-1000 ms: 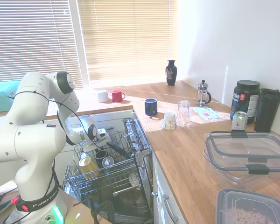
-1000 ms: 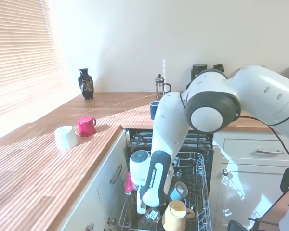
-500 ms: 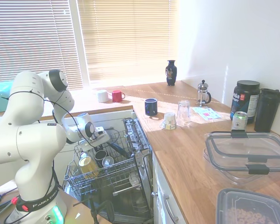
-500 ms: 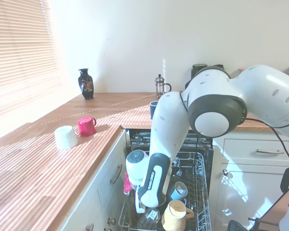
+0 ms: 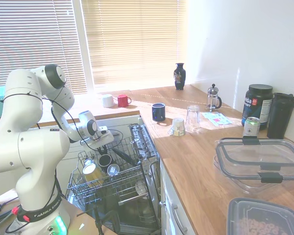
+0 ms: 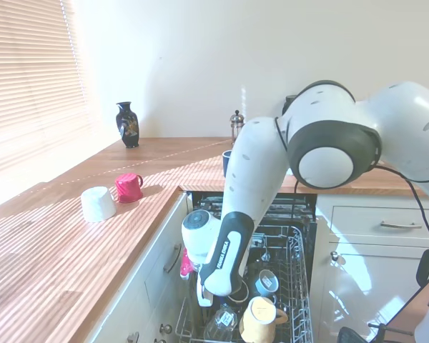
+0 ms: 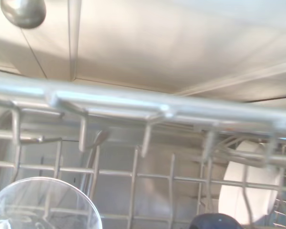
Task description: Unload the blue mug from the dishwasher
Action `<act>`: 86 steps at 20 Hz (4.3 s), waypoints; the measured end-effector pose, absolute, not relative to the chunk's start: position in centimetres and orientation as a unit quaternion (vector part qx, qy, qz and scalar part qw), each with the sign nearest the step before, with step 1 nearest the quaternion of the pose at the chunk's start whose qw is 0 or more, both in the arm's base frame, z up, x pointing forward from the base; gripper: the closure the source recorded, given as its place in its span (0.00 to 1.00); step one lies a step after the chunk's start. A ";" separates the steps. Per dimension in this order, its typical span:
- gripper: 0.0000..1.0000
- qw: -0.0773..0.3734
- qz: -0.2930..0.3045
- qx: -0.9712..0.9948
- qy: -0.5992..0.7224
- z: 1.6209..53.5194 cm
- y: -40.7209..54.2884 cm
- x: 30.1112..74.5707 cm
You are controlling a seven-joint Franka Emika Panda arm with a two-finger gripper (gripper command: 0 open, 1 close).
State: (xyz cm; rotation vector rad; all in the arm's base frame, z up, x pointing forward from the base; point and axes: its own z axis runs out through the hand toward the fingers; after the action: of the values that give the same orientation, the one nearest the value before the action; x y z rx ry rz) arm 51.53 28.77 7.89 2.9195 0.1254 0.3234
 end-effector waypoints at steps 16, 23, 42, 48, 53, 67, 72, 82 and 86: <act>1.00 0.154 0.146 0.977 0.013 20.2 28.9 53.7; 1.00 0.174 0.163 0.971 -0.017 25.7 26.7 54.9; 1.00 0.192 0.175 0.959 -0.113 36.2 16.9 60.4; 1.00 0.199 0.174 0.953 -0.146 37.7 12.5 62.1; 1.00 0.202 0.175 0.949 -0.165 39.1 8.6 63.4; 1.00 0.199 0.149 0.948 -0.200 39.0 0.8 66.3; 1.00 0.194 0.145 0.948 -0.206 39.0 -0.6 67.3; 1.00 0.172 0.135 0.951 -0.220 36.2 -3.2 70.2; 1.00 0.164 0.134 0.950 -0.228 36.1 -6.2 71.6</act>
State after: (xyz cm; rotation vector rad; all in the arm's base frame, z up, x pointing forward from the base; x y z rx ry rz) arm 71.63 -6.19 36.09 2.7101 -0.6497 0.3819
